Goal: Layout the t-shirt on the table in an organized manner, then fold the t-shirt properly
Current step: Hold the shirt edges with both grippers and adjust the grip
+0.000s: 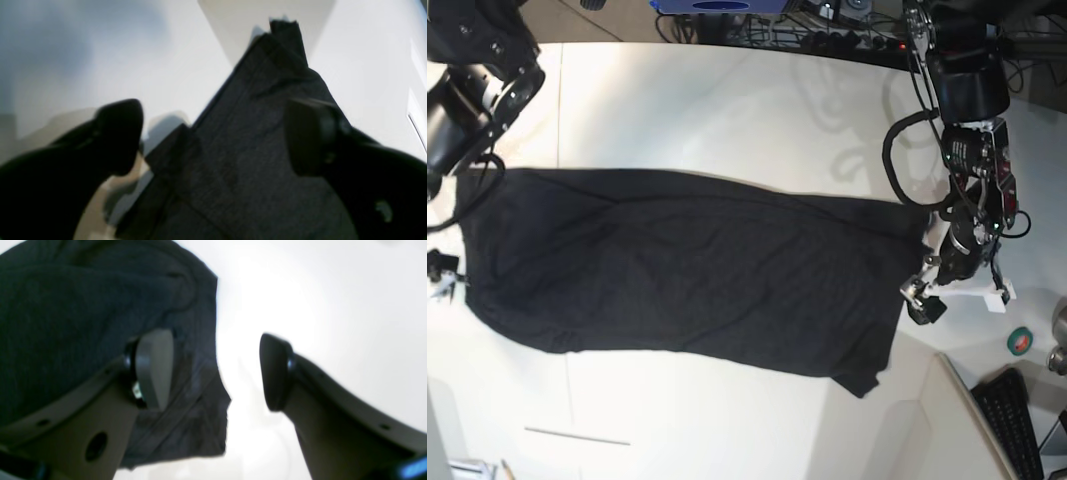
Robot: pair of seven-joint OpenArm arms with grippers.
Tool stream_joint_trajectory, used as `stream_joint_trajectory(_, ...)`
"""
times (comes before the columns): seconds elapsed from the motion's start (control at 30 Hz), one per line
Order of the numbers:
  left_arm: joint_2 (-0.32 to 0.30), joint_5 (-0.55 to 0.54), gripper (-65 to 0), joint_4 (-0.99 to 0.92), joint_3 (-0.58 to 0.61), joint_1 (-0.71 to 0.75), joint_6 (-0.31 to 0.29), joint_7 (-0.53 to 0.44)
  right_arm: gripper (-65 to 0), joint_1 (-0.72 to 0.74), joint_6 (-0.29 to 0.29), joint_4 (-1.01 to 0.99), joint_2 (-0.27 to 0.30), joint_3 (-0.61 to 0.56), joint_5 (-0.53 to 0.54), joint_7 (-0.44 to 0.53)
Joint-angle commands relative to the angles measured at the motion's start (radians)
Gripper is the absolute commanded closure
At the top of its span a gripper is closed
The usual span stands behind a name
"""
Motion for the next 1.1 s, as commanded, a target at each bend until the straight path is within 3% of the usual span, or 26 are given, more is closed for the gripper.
stream_joint_trajectory(0.0, -0.010, -0.010, -65.0, 0.057, -0.003, 0.014, -0.012, -0.020, -38.9, -0.015, 0.001, 0.069, 0.012, 0.000, 0.037, -0.014)
stream_joint_trajectory(0.2, -0.004, -0.012, -65.0, 0.223, -0.003, 0.229, -0.012, -0.020, -39.5, -0.287, -0.004, 0.332, -0.056, 0.024, 0.291, -0.080)
stream_joint_trajectory(0.33, 0.028, -0.012, -65.0, 0.209, -0.037, 0.301, -0.013, -0.022, -39.5, -0.379, -0.004, 0.353, -0.099, 0.139, 0.425, -0.080)
stream_joint_trajectory(0.5, 0.075, -0.079, -65.0, 0.074, -0.170, 0.258, -0.139, -0.014, -39.3, -0.412, -0.002, 0.275, -0.097, 0.195, 0.477, -0.077)
stream_joint_trajectory(0.7, 0.069, -0.082, -63.4, -0.036, -0.123, 0.191, -0.144, -0.020, -39.2, -0.408, -0.001, 0.168, -0.099, 0.268, 0.479, 0.003)
stream_joint_trajectory(0.83, 0.069, -0.082, -41.1, -0.088, -0.118, 0.156, -0.144, -0.020, -39.3, -0.380, -0.001, 0.085, -0.094, 0.302, 0.479, 0.026)
stream_joint_trajectory(1.03, 0.069, -0.082, -1.3, -0.099, -0.115, 0.151, -0.144, -0.019, -39.5, -0.297, -0.005, -0.073, -0.079, 0.371, 0.472, 0.040)
stream_joint_trajectory(1.07, 0.069, -0.082, 0.0, -0.097, -0.116, 0.151, -0.144, -0.016, -39.5, -0.283, -0.005, -0.115, -0.068, 0.371, 0.472, 0.040)
